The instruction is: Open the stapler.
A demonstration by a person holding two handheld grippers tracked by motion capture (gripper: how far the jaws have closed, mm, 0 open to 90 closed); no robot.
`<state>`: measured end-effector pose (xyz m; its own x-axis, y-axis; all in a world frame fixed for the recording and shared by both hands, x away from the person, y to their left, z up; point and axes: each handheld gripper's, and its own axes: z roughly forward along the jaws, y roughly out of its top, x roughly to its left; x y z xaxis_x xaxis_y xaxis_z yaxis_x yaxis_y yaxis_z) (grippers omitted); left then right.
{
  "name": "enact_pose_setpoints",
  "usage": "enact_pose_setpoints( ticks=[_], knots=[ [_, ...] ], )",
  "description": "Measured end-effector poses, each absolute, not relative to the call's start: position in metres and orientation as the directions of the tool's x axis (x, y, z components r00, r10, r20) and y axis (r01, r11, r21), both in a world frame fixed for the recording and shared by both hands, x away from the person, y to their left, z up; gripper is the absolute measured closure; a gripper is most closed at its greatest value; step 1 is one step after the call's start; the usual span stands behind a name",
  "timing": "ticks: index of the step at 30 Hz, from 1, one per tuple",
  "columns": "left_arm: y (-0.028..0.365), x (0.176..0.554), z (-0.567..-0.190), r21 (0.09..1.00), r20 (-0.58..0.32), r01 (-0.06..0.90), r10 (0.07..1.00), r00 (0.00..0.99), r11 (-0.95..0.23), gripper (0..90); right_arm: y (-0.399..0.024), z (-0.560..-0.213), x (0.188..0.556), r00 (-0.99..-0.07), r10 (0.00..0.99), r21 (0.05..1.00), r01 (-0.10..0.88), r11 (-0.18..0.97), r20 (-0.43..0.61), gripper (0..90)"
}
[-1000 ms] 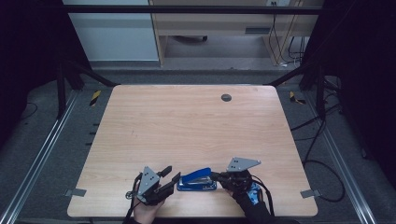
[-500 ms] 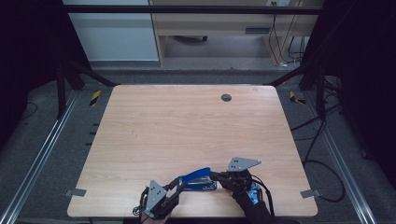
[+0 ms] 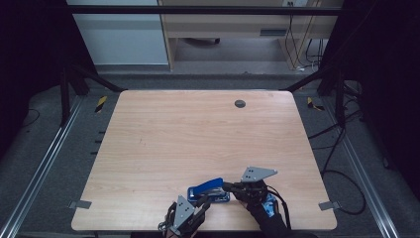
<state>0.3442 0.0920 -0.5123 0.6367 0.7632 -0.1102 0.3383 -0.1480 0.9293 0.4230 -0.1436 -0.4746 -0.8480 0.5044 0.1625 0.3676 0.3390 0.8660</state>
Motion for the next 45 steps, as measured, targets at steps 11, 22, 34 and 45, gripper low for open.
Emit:
enact_pose_setpoints(
  ticks=[11,22,34,45],
  knots=[
    [0.071,0.347,-0.517,0.926,-0.091,0.337,0.767,0.635,-0.169,86.1,-0.143,-0.474,0.423,-0.848,0.506,0.868,0.364,0.337,0.159,90.0],
    [0.052,0.348,-0.520,0.922,-0.056,0.337,0.796,0.603,-0.191,89.4,-0.143,-0.475,0.423,-0.850,0.501,0.866,0.366,0.340,0.162,90.0],
    [0.044,0.352,-0.521,0.904,-0.051,0.381,0.834,0.549,-0.195,89.5,-0.143,-0.475,0.423,-0.850,0.501,0.866,0.365,0.342,0.160,90.0],
    [0.043,0.352,-0.521,0.902,-0.047,0.382,0.836,0.547,-0.199,89.4,-0.143,-0.474,0.424,-0.851,0.501,0.866,0.365,0.343,0.161,89.9]
  ],
)
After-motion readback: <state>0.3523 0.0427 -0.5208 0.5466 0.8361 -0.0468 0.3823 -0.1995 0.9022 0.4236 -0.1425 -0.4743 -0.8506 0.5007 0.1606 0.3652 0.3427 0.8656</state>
